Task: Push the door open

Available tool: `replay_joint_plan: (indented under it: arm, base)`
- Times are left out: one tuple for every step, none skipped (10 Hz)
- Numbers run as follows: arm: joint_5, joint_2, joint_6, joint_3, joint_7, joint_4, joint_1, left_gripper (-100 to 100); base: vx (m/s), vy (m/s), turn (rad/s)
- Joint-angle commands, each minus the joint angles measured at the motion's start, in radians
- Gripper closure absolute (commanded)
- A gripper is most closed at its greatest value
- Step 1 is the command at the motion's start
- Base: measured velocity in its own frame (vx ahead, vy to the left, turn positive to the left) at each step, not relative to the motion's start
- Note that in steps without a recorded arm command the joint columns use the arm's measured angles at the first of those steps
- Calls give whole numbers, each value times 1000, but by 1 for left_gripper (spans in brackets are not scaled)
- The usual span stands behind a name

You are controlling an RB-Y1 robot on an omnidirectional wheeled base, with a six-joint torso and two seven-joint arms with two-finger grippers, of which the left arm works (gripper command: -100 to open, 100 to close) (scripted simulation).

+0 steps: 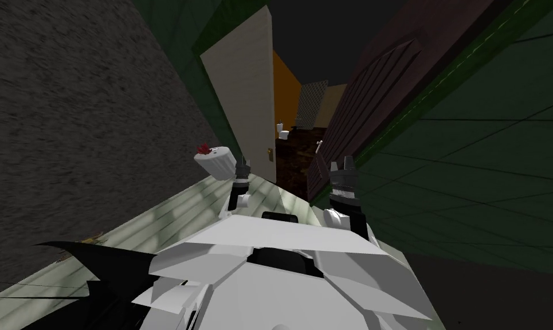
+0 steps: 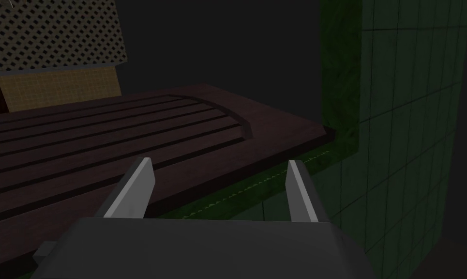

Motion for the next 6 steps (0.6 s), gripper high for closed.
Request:
replay_joint_plan:
  arm:
    - [2,8,7,13,-2,47,-28,-100]
    - [2,11,11,19,-4,75,-44,-100]
    - [2,14,16,25,-6,102,-59,-100]
    - [2,17,20,30,-8,127,-75,-100]
    - [3,19,25,37,-10,158,-91,-100]
    - [3,21,30,43,-12,187,-108,-100]
  base:
    - [47,109,-151]
    - [24,107,-152]
    - [25,117,-141]
    - [43,118,-150]
    - [56,106,-149]
    - [53,107,-155]
